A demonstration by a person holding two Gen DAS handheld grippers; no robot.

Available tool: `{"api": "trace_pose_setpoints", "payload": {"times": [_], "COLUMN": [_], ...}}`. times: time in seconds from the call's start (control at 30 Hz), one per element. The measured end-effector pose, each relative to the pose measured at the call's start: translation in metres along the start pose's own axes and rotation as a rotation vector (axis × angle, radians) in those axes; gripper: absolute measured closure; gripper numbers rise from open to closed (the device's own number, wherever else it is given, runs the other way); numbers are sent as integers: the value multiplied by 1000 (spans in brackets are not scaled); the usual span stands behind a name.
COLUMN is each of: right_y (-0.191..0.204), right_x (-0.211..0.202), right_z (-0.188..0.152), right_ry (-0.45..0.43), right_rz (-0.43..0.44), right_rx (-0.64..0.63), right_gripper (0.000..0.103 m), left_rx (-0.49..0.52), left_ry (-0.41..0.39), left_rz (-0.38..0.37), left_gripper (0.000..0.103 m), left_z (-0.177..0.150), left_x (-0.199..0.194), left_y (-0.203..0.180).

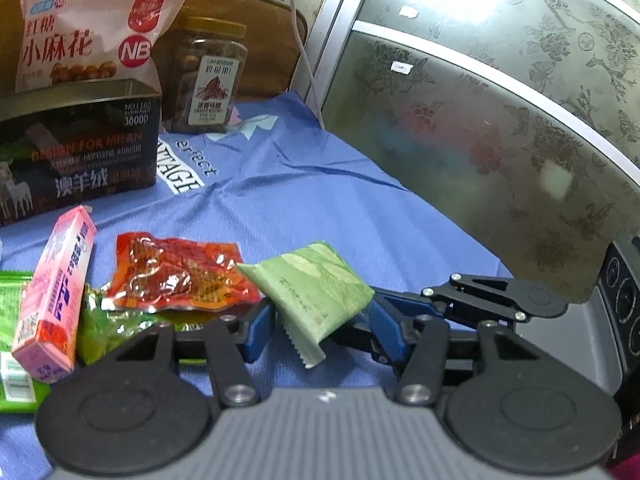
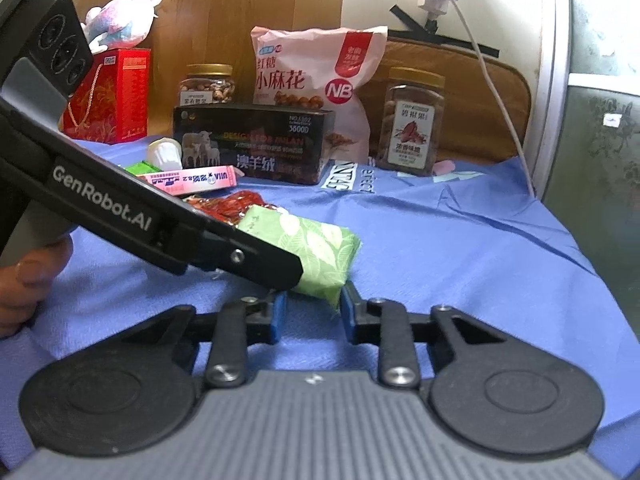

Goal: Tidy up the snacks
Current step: 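Lift the green packet with the left tool and drop it into the tin box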

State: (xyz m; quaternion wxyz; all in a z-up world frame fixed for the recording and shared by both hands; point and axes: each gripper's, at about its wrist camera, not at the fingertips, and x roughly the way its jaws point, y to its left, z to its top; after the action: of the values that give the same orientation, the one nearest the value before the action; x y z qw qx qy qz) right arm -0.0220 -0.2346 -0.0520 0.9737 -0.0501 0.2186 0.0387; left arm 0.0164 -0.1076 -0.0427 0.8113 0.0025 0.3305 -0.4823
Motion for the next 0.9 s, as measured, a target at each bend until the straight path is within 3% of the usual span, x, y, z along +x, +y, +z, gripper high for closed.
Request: {"api": "trace_pose_setpoints", "payload": {"times": [0.6, 0.73, 0.9], "right_y": [5, 10, 19], "right_x": [-3, -6, 9], "right_z": [3, 24, 63], "right_ry": [-9, -52, -122], "right_rz": [-19, -19, 53], "right_rx": [-1, -44, -98], "right_gripper": [78, 78, 78], "left_rx": [12, -14, -16], "left_ry": [-10, -67, -152], "left_rz": [23, 35, 106], "left_gripper": [51, 51, 51], "left_z": [3, 15, 37], "left_x": [-3, -21, -56], "left_y": [-1, 2, 18]}}
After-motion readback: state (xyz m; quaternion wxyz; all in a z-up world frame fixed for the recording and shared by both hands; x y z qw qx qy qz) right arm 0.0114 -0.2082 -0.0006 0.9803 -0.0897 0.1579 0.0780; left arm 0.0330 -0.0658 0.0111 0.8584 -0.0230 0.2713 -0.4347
